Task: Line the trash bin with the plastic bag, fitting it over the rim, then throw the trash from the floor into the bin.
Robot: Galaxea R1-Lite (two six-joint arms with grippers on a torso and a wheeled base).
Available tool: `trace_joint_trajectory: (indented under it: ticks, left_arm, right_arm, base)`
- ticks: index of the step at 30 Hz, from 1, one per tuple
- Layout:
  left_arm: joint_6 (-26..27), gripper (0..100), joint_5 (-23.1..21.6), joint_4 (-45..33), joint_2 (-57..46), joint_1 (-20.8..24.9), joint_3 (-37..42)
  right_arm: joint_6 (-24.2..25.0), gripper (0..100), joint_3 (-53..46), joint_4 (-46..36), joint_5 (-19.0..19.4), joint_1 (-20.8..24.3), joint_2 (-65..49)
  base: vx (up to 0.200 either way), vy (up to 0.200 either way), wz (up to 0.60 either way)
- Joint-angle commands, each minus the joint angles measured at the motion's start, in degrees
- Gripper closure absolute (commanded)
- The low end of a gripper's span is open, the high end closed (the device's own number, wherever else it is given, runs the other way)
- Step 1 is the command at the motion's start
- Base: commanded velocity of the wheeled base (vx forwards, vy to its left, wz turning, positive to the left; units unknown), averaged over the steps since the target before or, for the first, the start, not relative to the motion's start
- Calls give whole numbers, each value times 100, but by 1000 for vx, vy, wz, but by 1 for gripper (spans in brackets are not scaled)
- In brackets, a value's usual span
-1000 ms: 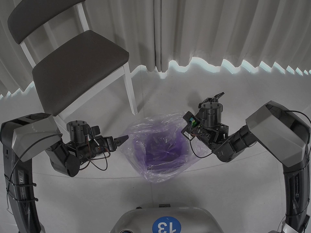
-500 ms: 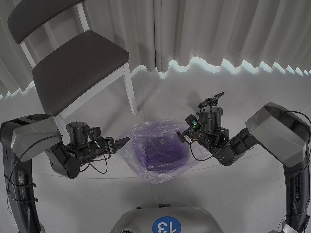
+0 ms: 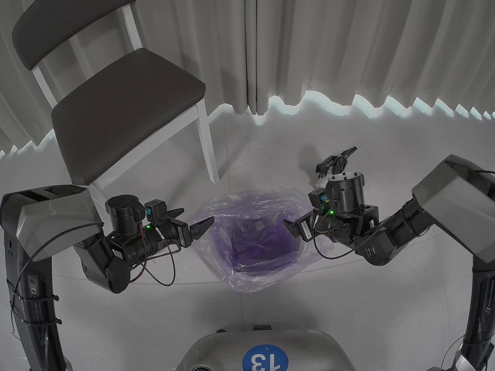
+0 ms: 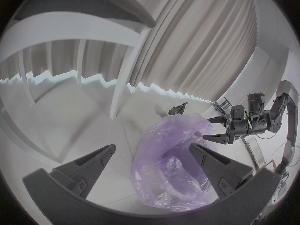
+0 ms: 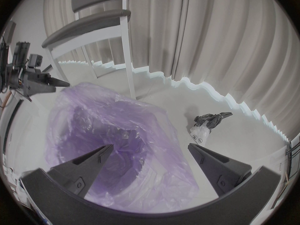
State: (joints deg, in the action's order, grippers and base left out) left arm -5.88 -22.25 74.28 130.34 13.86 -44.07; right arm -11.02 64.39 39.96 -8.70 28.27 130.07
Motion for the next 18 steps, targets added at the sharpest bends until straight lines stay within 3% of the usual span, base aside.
trace_joint_trajectory:
  ticks: [1, 4, 6, 7, 9, 11, 12, 14, 15, 18]
  left_arm:
    - [544, 0, -8, -27, -70, 143, -251]
    - [851, 0, -8, -168, -53, 214, -401]
    - [1449, 0, 1, -414, -35, 310, -612]
    - [1449, 0, 1, -414, -35, 310, -612]
    - [2240, 0, 63, -599, -26, 389, -823]
    - [2468, 0, 89, -651, -26, 424, -875]
    - [2978, 0, 159, -827, -26, 451, -998]
    - [3242, 0, 195, -915, -35, 451, -1060]
    - [3673, 0, 300, -1126, -26, 451, -1165]
    - [4042, 0, 485, -1346, -18, 468, -1253]
  right_arm:
    - [214, 0, -577, -23, 79, 3, -870]
    - [223, 0, -814, -6, 53, -6, -1160]
    - [276, 0, -1130, 3, 18, -6, -1546]
    - [276, 0, -1130, 3, 18, -6, -1546]
    - [364, 0, -1588, 12, -26, -6, -1977]
    - [373, 0, -1763, 38, -70, -6, -2127]
    - [364, 0, -2115, 179, -228, -6, -2355]
    - [364, 0, -2317, 319, -316, -6, -2469]
    - [364, 0, -2616, 627, -378, -6, -2592]
    - [364, 0, -2950, 1049, -378, -23, -2733]
  base:
    - [0, 0, 0]
    - [0, 0, 0]
    - [0, 0, 0]
    - [0, 0, 0]
    - [0, 0, 0]
    - [0, 0, 0]
    - [0, 0, 0]
    - [0, 0, 0]
    - [0, 0, 0]
    - [0, 0, 0]
